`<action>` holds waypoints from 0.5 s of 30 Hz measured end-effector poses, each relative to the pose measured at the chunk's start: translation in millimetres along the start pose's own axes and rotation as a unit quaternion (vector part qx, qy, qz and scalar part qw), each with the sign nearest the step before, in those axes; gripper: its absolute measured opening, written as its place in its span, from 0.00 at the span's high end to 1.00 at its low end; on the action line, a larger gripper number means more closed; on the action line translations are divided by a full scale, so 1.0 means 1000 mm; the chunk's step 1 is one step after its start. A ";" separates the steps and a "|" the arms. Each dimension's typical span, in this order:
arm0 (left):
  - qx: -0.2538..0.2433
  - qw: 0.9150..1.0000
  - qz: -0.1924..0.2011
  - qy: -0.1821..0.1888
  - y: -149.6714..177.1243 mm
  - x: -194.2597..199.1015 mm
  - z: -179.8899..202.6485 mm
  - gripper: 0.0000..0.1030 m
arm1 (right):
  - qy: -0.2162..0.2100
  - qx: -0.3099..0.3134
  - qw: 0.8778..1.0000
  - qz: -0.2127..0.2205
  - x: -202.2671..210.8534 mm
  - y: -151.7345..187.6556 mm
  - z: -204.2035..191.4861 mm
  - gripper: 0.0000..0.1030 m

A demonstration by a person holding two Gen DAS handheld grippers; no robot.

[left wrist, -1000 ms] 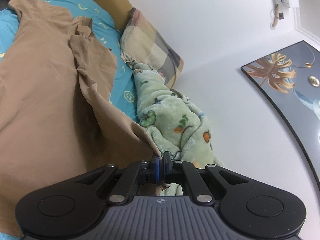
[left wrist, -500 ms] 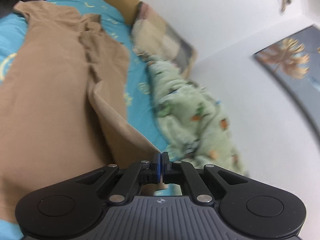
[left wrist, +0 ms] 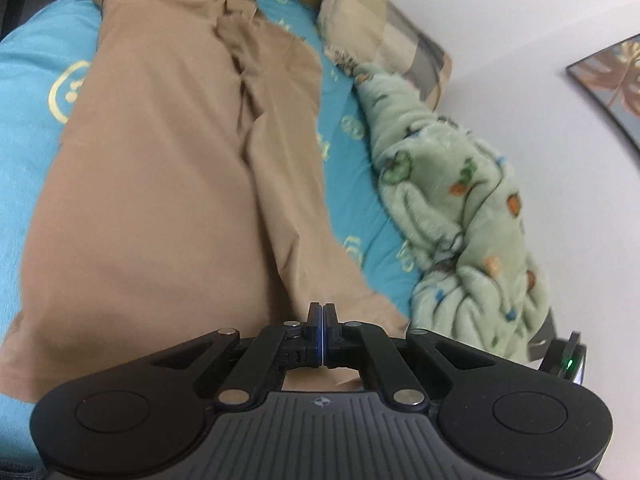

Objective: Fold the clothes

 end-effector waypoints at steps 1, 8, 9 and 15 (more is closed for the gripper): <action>0.010 1.000 -0.003 -0.001 0.000 -0.002 -0.002 1.00 | 0.000 -0.003 1.000 -0.009 -0.003 0.001 0.001 0.02; 0.036 0.999 -0.021 -0.023 0.004 -0.013 -0.019 0.97 | -0.022 0.008 0.998 -0.056 -0.005 0.010 -0.001 0.02; 0.045 0.998 -0.024 -0.027 0.005 -0.018 -0.022 0.92 | -0.028 0.016 0.998 -0.061 -0.001 0.011 -0.001 0.02; 0.076 0.995 -0.044 -0.041 0.008 -0.044 -0.040 0.60 | -0.073 0.059 0.995 -0.034 0.035 0.004 0.001 0.02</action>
Point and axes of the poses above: each gripper's, at about its wrist camera, not at the fingertips, and x roughly against the way its jaws point, z to its right, y to its underside, the point moved 9 cm from there along -x, roughly the way its jaws point, and after that the axes turned 11 degrees about y, right-handed, at the moved point
